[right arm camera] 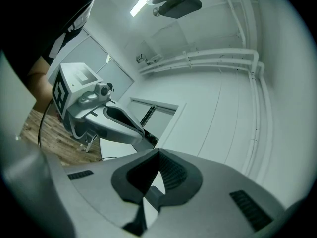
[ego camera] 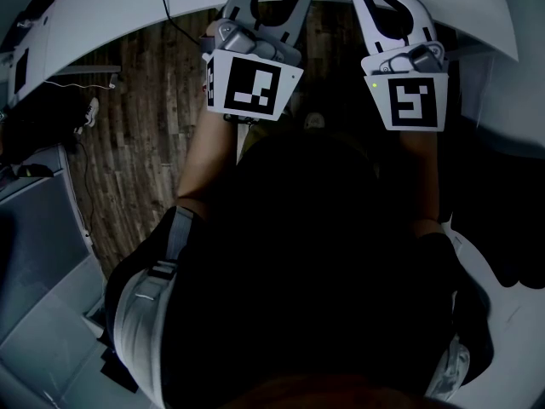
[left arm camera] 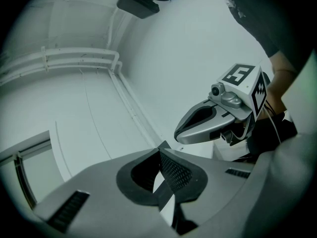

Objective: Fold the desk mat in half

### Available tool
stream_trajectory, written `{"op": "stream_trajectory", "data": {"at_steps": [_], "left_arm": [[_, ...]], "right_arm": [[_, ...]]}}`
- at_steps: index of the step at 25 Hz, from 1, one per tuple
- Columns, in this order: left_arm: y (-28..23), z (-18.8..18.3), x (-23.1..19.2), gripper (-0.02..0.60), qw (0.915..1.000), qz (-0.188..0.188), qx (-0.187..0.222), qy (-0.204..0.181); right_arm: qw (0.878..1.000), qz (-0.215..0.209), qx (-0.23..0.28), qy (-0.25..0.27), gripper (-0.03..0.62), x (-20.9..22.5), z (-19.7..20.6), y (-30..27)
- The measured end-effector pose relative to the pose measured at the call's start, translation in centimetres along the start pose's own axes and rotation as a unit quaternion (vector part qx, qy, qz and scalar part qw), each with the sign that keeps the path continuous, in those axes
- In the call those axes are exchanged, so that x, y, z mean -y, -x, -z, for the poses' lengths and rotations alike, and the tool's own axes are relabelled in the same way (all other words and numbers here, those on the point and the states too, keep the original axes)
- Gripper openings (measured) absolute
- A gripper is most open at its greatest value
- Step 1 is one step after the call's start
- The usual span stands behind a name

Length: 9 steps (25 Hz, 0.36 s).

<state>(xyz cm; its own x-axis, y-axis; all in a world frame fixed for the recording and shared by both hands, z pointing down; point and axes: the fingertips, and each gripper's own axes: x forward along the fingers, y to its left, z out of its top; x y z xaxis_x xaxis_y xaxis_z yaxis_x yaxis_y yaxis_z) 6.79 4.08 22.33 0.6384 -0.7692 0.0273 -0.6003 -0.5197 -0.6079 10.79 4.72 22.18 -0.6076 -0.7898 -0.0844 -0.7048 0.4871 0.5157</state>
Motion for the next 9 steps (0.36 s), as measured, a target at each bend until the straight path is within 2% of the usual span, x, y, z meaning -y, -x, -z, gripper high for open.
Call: {"op": "stream_trajectory", "data": {"at_steps": [9], "left_arm": [[-0.08,-0.40,0.68,0.012,1.0000,0.003,0.005,-0.006]], "right_arm": [[1.000,0.006,0.004,0.000,0.029,0.11,0.16,0.67]]}}
